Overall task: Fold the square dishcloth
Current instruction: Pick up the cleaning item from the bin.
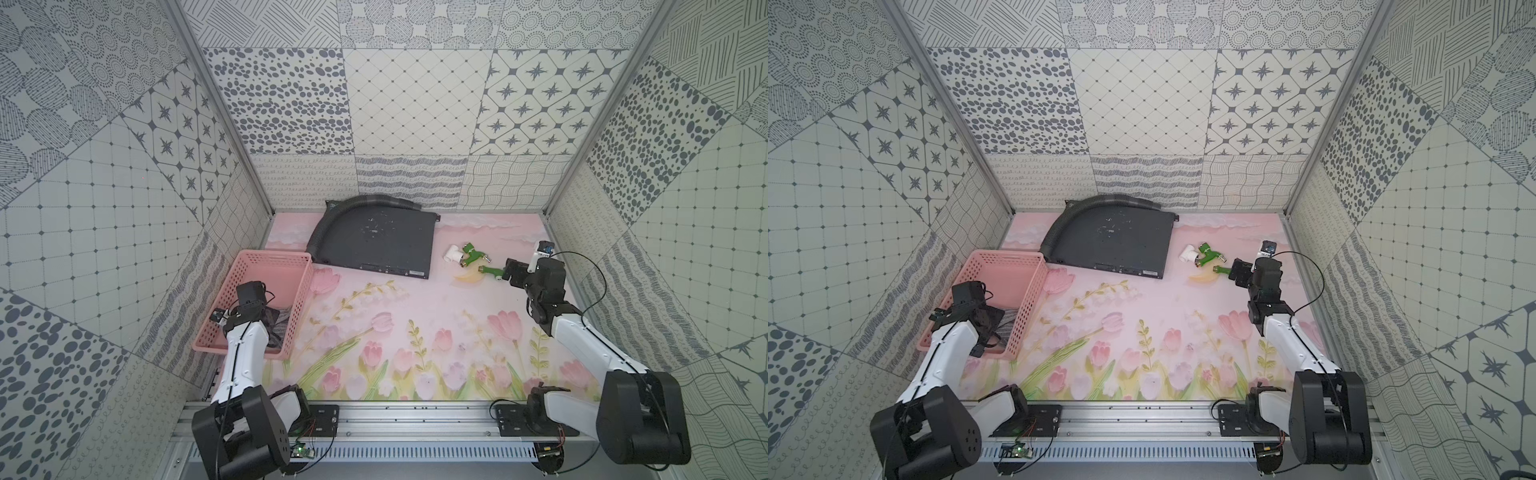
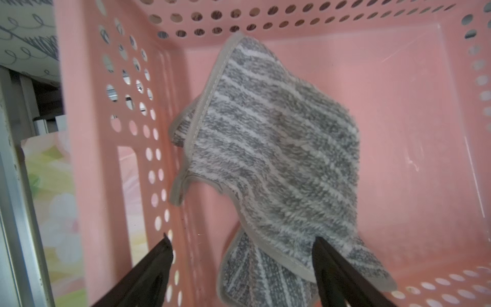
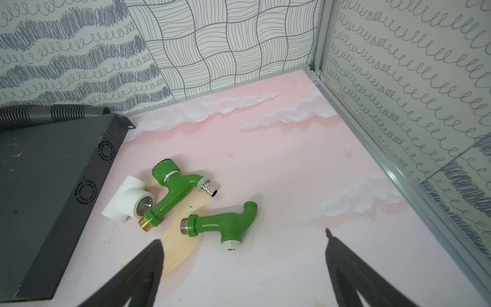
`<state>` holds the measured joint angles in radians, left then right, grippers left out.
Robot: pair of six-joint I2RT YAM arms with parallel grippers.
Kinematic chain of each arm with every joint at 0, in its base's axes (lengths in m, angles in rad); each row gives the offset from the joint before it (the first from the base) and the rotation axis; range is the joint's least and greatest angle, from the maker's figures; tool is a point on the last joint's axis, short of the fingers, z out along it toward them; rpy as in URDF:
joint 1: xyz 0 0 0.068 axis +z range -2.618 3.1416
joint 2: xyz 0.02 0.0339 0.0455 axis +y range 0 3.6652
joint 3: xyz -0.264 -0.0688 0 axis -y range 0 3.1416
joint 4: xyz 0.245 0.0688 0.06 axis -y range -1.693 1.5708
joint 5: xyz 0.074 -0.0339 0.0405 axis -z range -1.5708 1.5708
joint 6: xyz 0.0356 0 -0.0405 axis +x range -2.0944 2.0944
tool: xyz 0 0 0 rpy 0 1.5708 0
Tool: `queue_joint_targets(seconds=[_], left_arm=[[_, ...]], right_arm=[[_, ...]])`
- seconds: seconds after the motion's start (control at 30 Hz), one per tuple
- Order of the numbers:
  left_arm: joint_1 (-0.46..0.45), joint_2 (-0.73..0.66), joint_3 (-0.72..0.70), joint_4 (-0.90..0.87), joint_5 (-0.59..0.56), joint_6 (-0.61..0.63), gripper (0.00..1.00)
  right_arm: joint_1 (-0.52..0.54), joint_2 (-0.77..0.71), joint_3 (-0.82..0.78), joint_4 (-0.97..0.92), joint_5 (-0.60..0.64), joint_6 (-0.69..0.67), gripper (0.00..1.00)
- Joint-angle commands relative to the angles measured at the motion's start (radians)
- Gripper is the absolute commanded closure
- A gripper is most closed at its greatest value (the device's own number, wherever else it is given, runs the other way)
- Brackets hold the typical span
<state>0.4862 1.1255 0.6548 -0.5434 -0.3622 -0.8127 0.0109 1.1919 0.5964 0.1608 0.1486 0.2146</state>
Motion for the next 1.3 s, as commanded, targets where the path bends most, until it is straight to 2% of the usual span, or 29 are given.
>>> queue_joint_targets(seconds=[0.0,0.3,0.4,0.63,0.83,0.87,1.13,1.27], left_arm=[[-0.036,0.015,-0.032,0.045,-0.049,-0.063,0.15],[-0.092,0.011,-0.065,0.071,-0.072,-0.166,0.16],[-0.109,0.010,-0.077,0.079,-0.089,-0.188,0.19],[-0.120,0.039,-0.079,0.091,-0.115,-0.198,0.53],[-0.125,0.026,-0.071,0.087,-0.146,-0.190,0.96],[-0.124,0.018,-0.069,0.081,-0.150,-0.186,1.00],[-0.148,-0.113,-0.023,0.003,-0.169,-0.141,1.00],[-0.187,-0.167,0.052,-0.031,-0.173,-0.085,1.00]], right_arm=[[0.003,-0.008,0.011,0.030,-0.018,0.011,0.03],[0.006,-0.013,0.007,0.036,-0.026,0.006,0.03],[0.008,-0.015,0.005,0.040,-0.025,0.003,0.03],[0.011,-0.015,0.004,0.041,-0.023,-0.001,0.03],[0.012,-0.012,0.003,0.042,-0.027,-0.003,0.03],[0.012,-0.011,0.003,0.043,-0.025,-0.004,0.03],[0.014,-0.012,0.005,0.043,-0.030,-0.006,0.03],[0.015,-0.012,0.003,0.045,-0.032,-0.007,0.03]])
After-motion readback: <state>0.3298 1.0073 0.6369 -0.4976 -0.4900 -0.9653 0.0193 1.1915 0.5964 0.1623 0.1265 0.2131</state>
